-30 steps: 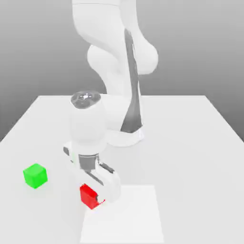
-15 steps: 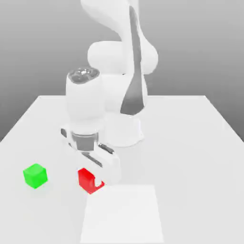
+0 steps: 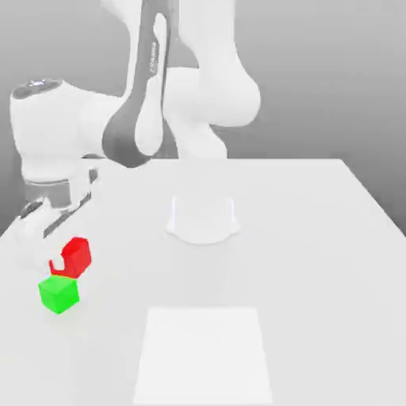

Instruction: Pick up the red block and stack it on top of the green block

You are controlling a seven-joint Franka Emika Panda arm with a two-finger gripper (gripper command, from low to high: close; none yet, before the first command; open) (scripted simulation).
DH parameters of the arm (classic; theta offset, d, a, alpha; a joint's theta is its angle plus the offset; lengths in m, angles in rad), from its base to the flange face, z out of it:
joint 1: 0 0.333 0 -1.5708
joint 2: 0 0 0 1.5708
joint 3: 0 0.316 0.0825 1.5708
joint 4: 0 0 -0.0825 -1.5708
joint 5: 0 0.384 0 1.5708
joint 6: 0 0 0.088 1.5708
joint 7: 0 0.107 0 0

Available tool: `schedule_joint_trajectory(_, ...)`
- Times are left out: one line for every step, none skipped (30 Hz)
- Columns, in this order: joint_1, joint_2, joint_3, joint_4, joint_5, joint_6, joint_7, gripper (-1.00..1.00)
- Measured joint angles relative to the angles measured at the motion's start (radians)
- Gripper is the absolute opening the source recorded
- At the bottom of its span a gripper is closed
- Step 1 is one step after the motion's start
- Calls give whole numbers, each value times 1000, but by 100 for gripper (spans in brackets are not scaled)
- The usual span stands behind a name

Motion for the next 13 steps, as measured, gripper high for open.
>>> schedule_joint_trajectory(-20,-7,-11,2,-2,-8,51,-100)
schedule_joint_trajectory(-32,0,-18,4,-2,-3,82,-100)
schedule_joint_trajectory(-43,17,-18,6,0,12,96,-100)
schedule_joint_trajectory(-49,40,-18,8,4,33,100,-100)
schedule_joint_trajectory(-49,66,-19,10,9,58,100,-100)
schedule_joint_trajectory(-49,94,-20,11,18,84,96,-100)
schedule_joint_trajectory(-51,123,-17,13,28,112,90,-100)
schedule_joint_trajectory(-54,153,-8,13,39,141,83,-100)
schedule_joint_trajectory(-57,184,0,14,56,171,71,-100)
schedule_joint_trajectory(-61,207,8,14,69,193,61,100)
schedule_joint_trajectory(-61,207,8,14,69,193,61,100)
schedule_joint_trajectory(-61,207,8,14,69,193,61,100)
schedule_joint_trajectory(-61,207,8,14,69,193,61,100)
